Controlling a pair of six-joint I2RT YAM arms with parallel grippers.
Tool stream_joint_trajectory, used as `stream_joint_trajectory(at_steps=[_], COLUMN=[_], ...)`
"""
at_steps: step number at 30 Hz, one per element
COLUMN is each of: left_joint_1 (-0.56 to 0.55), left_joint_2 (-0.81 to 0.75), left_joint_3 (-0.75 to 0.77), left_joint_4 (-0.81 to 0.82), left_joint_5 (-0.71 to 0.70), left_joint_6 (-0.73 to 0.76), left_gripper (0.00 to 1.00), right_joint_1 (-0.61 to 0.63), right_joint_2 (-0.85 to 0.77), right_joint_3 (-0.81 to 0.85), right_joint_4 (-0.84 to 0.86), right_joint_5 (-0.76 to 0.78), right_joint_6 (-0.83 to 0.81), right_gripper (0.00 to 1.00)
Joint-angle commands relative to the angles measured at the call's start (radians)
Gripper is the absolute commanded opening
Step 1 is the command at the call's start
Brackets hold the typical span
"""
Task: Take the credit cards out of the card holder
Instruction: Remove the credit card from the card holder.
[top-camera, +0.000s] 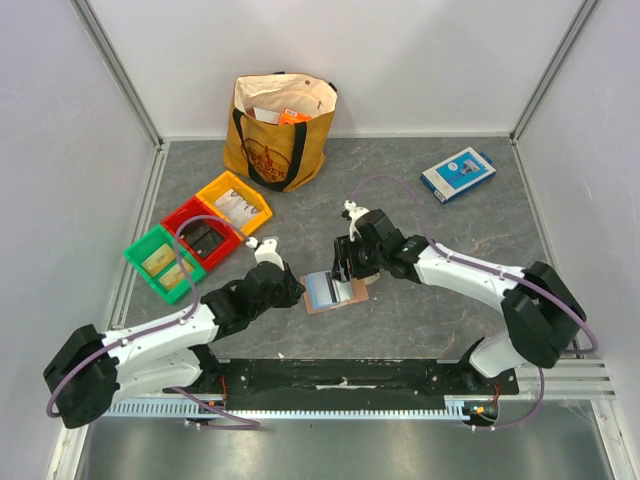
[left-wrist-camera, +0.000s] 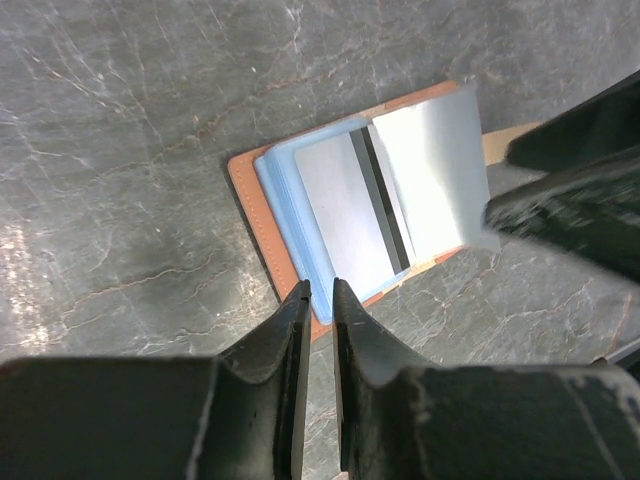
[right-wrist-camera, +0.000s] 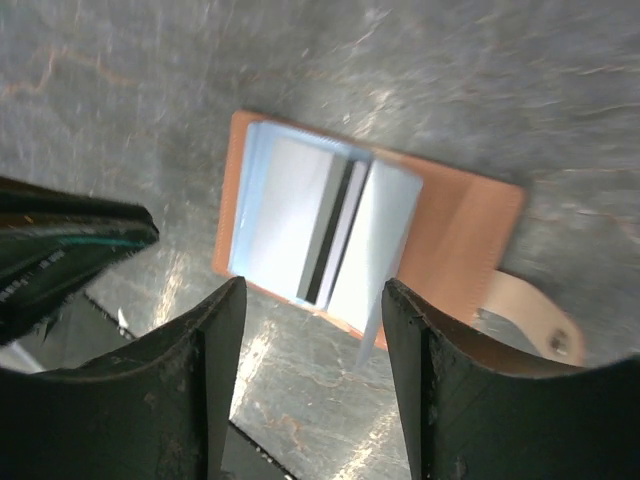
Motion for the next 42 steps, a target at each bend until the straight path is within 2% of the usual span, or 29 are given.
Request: stream_joint_trajectory(at_steps=[1, 6, 10, 13, 16, 26, 31, 36, 42], left_joint_1=[-0.006, 0.015, 0.066, 0.113, 0.121, 0.127, 0.131, 0.132, 0.132], left_joint_2=[0.071, 0.172, 0.226, 0.297, 0.324, 0.406, 0.404, 0.406, 0.403], left_joint_3=[0.044, 0.083, 0.075, 0.075, 0.069, 0.038, 0.018, 0.006, 0.000], left_joint_4=[0.073, 0.136, 0.203, 0.243, 0.252, 0.285, 0.283, 0.271, 0.262], left_joint_5=[0.056, 0.116, 0.180, 0.251, 0.260, 0.269, 0.294, 0.302, 0.302], left_joint_6=[-0.010, 0.012, 0.009, 0.007, 0.003, -0.040, -0.049, -0.060, -0.065], left_gripper=[0.20, 0.20, 0.18, 0.16, 0.15, 0.12, 0.09, 0.07, 0.05], right_joint_1=[0.000, 0.000, -0.029, -0.052, -0.062, -0.131, -0.168, -0.171, -0.176], right_joint_2=[-0.104, -0.117, -0.086, -0.016, 0.040, 0.164, 0.188, 0.248, 0.288], right_joint_3=[-0.009, -0.020, -0.060, -0.081, -0.098, -0.221, -0.262, -0.285, -0.288], right_joint_4=[-0.034, 0.009, 0.133, 0.259, 0.340, 0.591, 0.647, 0.753, 0.804], right_joint_5=[0.254, 0.216, 0.032, -0.104, -0.186, -0.263, -0.329, -0.421, -0.461], right_joint_6=[-0.009, -0.038, -0.043, -0.017, 0.012, 0.169, 0.178, 0.224, 0.241], right_gripper=[0.67, 0.69, 0.66, 0.60, 0.56, 0.45, 0.42, 0.35, 0.30])
